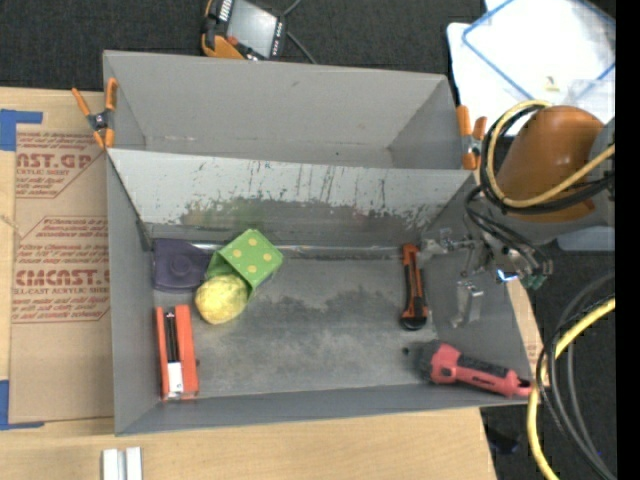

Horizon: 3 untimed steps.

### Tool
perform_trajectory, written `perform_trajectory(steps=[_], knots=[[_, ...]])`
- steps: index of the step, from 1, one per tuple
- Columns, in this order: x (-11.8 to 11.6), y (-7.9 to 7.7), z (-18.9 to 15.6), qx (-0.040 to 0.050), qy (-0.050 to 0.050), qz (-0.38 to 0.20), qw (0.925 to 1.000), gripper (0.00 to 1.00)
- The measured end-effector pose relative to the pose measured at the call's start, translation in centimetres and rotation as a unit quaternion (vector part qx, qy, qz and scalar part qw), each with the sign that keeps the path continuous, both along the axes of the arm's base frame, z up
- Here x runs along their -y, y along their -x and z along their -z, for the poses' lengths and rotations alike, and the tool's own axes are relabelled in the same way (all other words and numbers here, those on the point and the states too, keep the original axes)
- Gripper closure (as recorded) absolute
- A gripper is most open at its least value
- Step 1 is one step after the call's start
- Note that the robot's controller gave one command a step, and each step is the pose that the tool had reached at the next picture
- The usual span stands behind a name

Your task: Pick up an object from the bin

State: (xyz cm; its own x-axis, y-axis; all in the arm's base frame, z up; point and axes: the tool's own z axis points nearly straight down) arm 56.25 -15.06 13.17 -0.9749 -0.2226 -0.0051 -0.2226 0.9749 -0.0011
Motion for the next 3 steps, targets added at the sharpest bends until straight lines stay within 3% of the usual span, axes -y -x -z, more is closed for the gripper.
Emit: perform_trajectory(steps=[1,2,3], knots=[[-3.2,-2.1,3.0,0.0059,0.003,-0.34,0.9403,0.0],[-1.6,-2.4,6.1,0.0027,-0.003,-0.279,0.9604,0.0],[-2.1,-3.3,5.9,0.0097,-0.003,-0.558,0.83,1.0]])
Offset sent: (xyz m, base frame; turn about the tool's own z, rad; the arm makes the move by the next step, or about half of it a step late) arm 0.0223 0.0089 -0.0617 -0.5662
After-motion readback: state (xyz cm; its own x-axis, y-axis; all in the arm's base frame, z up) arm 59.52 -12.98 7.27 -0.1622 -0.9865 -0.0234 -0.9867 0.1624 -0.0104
